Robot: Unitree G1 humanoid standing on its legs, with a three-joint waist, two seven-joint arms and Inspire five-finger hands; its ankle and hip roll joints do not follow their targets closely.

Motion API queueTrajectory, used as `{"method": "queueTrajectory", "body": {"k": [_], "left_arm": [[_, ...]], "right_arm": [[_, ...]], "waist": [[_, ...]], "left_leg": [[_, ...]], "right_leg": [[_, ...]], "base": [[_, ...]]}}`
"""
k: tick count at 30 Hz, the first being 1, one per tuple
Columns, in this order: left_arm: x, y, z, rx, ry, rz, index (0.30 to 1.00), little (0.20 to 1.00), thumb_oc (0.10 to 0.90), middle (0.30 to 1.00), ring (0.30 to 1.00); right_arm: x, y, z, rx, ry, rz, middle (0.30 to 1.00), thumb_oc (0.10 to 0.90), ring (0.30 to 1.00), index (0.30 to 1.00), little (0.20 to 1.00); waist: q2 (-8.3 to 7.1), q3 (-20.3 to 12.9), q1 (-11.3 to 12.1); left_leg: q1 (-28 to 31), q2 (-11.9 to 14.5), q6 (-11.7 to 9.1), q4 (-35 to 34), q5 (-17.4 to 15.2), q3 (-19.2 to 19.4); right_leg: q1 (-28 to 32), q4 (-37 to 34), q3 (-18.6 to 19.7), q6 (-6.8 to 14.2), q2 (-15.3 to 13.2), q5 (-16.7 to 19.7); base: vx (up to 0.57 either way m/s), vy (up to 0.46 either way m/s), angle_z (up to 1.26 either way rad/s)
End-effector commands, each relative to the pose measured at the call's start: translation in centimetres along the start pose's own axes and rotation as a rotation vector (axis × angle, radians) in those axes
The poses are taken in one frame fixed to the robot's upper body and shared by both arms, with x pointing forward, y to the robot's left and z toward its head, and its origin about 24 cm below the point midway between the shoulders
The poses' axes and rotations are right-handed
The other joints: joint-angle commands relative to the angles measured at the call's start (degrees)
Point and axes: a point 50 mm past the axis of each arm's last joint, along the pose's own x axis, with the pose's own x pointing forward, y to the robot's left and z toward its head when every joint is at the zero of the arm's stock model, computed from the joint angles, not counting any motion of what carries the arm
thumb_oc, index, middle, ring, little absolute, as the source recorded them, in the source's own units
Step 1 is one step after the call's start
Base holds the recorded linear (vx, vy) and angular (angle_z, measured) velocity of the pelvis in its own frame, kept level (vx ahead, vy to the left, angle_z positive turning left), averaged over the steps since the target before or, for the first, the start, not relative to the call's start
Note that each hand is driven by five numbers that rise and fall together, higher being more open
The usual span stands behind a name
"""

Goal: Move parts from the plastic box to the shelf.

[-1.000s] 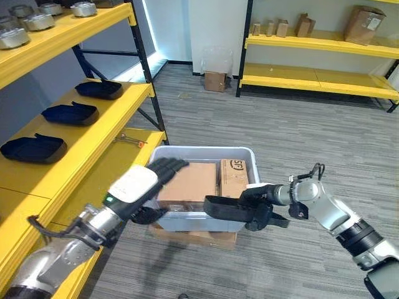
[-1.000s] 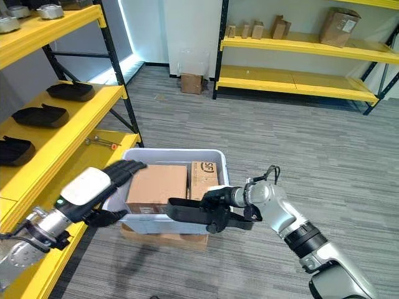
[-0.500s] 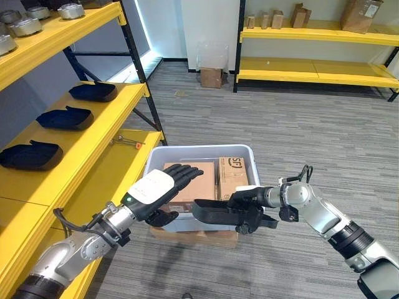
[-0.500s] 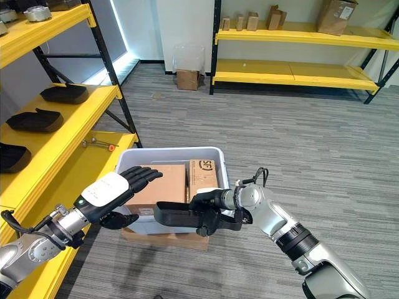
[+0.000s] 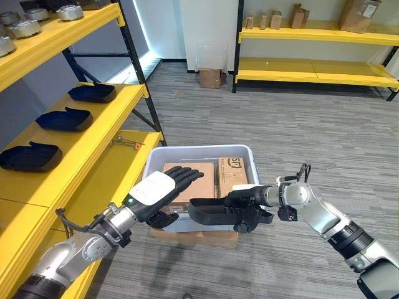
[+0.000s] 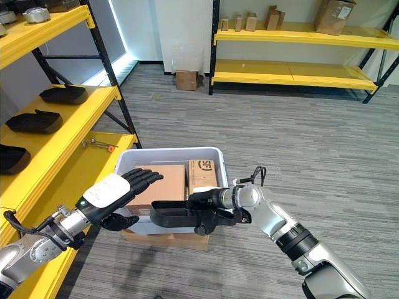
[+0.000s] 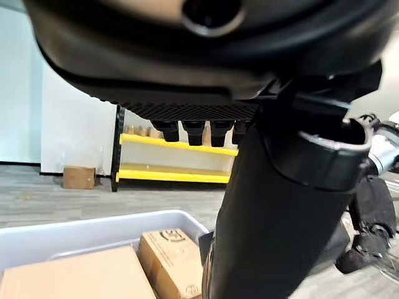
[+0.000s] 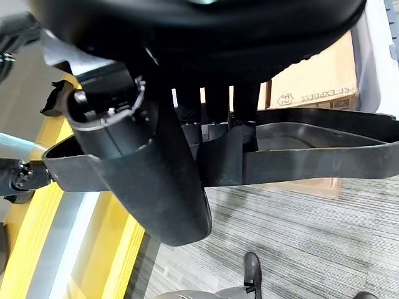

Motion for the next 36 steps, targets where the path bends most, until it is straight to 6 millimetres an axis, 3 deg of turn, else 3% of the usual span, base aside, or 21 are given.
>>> {"method": "queueTrajectory", "body": {"k": [1, 18, 36], "left_arm": [[2.0, 4.0, 1.2, 0.037, -0.126, 0.142, 1.0, 1.0, 0.9, 1.0, 1.0], [3.2, 1.6, 2.2, 0.007, -0.181, 0.061, 1.0, 1.0, 0.9, 1.0, 1.0], [7.0, -1.8, 0.7, 0.097, -0.004, 0.016, 1.0, 1.0, 0.9, 1.0, 1.0]], "right_arm": [[-1.3, -2.5, 6.0, -0.226, -0.213, -0.114, 0.3, 0.4, 0.3, 0.3, 0.3], [-1.2, -1.9, 6.7, -0.281, -0.283, -0.094, 0.3, 0.4, 0.3, 0.3, 0.3], [-0.4, -0.7, 9.8, -0.322, -0.474, -0.033, 0.3, 0.4, 0.3, 0.3, 0.3]], "waist": [[-2.29, -3.58, -0.79], [-2.19, -3.49, -2.1], [-2.57, -3.92, -3.83]], "left_leg": [[-1.52, 4.6, -1.73, 0.66, -0.51, 0.25], [-1.81, 4.96, -1.65, 1.47, -0.89, 0.97], [-1.74, 5.21, -1.76, 1.53, -1.21, 1.4]], "right_leg": [[3.19, -3.16, -3.22, 5.2, -8.46, 2.18], [2.53, -2.54, -2.45, 5.26, -8.45, 1.88], [2.13, -2.43, -1.36, 5.42, -8.23, 1.6]], "base": [[0.0, 0.0, 0.0], [0.0, 0.0, 0.0], [0.0, -0.007, -0.05]]}}
